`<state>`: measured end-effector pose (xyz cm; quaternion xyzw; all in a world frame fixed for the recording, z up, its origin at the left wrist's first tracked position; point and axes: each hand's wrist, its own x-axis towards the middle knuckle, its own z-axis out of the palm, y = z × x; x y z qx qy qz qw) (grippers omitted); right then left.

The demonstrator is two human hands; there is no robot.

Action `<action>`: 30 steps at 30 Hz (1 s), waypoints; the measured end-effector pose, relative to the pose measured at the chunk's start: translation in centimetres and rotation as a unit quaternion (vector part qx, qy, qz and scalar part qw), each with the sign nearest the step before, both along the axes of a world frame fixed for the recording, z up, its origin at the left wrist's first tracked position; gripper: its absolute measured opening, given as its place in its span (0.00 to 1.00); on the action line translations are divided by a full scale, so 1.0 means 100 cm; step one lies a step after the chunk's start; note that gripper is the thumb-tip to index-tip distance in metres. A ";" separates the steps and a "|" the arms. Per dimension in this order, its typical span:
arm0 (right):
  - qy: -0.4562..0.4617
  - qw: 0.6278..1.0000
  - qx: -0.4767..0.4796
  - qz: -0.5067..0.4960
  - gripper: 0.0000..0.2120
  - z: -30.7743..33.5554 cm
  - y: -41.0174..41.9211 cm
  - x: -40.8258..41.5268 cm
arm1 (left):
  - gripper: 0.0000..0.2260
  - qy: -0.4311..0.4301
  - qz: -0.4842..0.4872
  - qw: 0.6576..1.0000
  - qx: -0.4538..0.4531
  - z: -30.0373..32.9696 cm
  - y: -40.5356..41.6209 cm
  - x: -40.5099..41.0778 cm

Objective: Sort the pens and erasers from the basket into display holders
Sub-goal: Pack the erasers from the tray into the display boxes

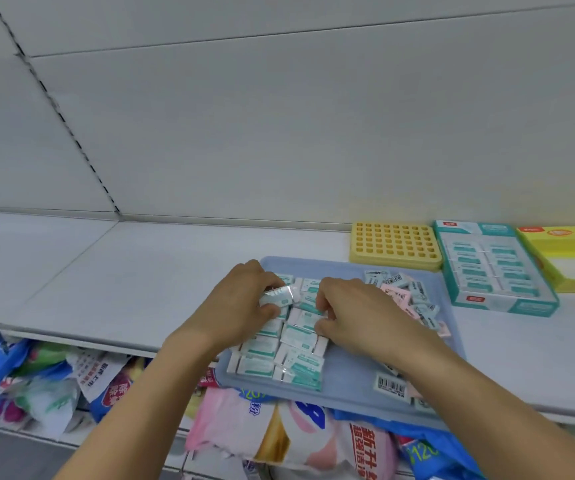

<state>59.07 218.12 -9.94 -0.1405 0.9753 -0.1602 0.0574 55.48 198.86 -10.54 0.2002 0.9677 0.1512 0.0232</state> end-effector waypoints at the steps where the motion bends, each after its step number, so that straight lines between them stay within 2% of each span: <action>1: -0.014 1.000 -0.012 -0.002 0.11 0.001 0.000 -0.001 | 0.10 -0.001 0.001 1.000 0.005 0.001 0.001 -0.001; 4: -0.044 0.998 -0.055 0.002 0.13 0.003 0.002 0.000 | 0.02 0.000 0.019 0.998 0.057 0.001 0.003 -0.001; 6: -0.023 0.996 -0.087 0.006 0.08 0.003 0.007 0.002 | 0.01 -0.020 0.072 0.983 0.169 0.001 0.009 0.001; 7: 0.007 0.995 -0.103 0.002 0.05 0.004 0.011 0.002 | 0.02 -0.049 0.108 0.958 0.262 0.003 0.013 0.003; 8: 0.047 0.991 -0.126 -0.006 0.02 0.004 0.017 0.003 | 0.03 -0.090 0.137 0.918 0.362 0.006 0.020 0.005; 10: 0.144 0.970 -0.197 -0.021 0.02 0.007 0.032 0.005 | 0.04 -0.197 0.162 0.813 0.524 0.013 0.037 0.007; 12: 0.228 0.945 -0.234 -0.008 0.04 0.012 0.048 0.008 | 0.02 -0.303 0.149 0.720 0.606 0.020 0.057 0.007; 13: 0.259 0.939 -0.224 0.007 0.04 0.013 0.056 0.009 | 0.04 -0.339 0.129 0.694 0.622 0.023 0.066 0.006; 14: 0.285 0.936 -0.205 0.020 0.04 0.013 0.064 0.009 | 0.07 -0.357 0.106 0.684 0.627 0.025 0.076 0.005; 16: 0.308 0.933 -0.185 0.027 0.04 0.013 0.080 0.008 | 0.11 -0.353 0.073 0.696 0.621 0.027 0.092 0.003; 18: 0.290 0.928 -0.234 0.011 0.05 0.013 0.099 0.007 | 0.13 -0.332 0.061 0.718 0.609 0.026 0.106 0.000; 21: 0.227 0.923 -0.307 -0.044 0.08 0.020 0.127 0.005 | 0.06 -0.301 0.051 0.749 0.589 0.021 0.127 -0.006; 23: 0.172 0.947 -0.261 -0.074 0.09 0.025 0.144 0.001 | 0.02 -0.283 0.037 0.775 0.564 0.020 0.143 -0.009; 25: 0.107 0.964 -0.230 -0.082 0.05 0.028 0.159 -0.001 | 0.02 -0.269 0.006 0.809 0.522 0.020 0.160 -0.010; 27: 0.062 0.956 -0.267 -0.104 0.02 0.032 0.176 -0.002 | 0.00 -0.254 -0.014 0.828 0.500 0.020 0.176 -0.010; 30: 0.086 0.926 -0.310 -0.199 0.06 0.031 0.209 -0.004 | 0.05 -0.230 0.004 0.832 0.506 0.021 0.194 -0.012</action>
